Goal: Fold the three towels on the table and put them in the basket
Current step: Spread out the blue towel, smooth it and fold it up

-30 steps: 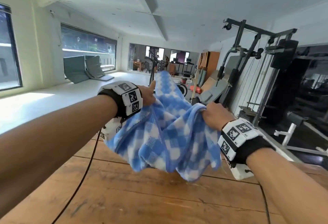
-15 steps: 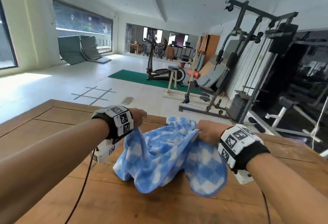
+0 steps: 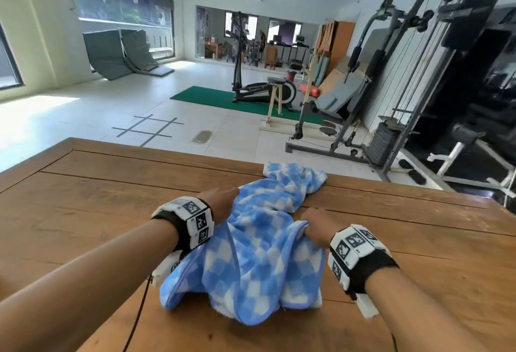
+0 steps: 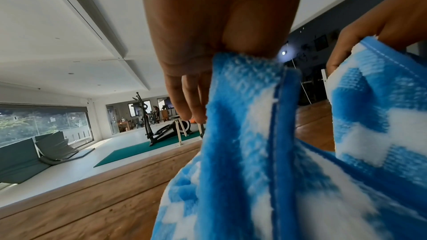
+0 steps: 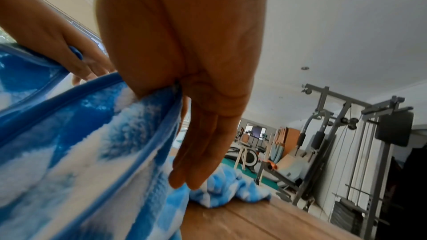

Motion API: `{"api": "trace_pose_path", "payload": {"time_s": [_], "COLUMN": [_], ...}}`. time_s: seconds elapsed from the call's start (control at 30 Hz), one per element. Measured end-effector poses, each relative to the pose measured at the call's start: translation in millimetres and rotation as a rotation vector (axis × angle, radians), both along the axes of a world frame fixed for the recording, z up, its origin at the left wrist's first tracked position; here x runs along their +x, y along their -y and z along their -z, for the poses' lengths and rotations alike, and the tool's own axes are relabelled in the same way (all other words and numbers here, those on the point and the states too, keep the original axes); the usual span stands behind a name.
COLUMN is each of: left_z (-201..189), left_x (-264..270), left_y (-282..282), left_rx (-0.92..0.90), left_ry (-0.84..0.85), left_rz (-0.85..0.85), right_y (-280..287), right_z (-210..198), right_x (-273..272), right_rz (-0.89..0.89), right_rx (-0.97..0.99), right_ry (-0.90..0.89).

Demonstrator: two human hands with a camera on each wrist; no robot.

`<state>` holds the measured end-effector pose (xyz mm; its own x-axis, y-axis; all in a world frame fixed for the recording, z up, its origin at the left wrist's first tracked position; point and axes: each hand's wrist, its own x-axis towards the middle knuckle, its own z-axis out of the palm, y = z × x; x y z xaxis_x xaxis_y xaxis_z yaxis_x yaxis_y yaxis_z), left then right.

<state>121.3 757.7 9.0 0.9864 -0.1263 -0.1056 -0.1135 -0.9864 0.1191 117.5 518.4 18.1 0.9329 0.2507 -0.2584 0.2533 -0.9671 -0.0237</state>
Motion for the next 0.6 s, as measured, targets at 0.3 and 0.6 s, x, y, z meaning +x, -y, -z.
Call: {"api": "trace_pose_path", "payload": {"time_s": [0.3, 0.6], "left_z": [95, 111], "left_x": [84, 77], "left_y": [14, -10], "left_rx": [0.242, 0.323], "left_ry": [-0.219, -0.293], "left_rz": [0.032, -0.003], "right_y": [3, -7], "right_z": [115, 138], "right_x": [87, 106], "right_rz": [0.091, 0.035], "right_rx": [0.315, 0.447], "right_ry": [-0.161, -0.191]}}
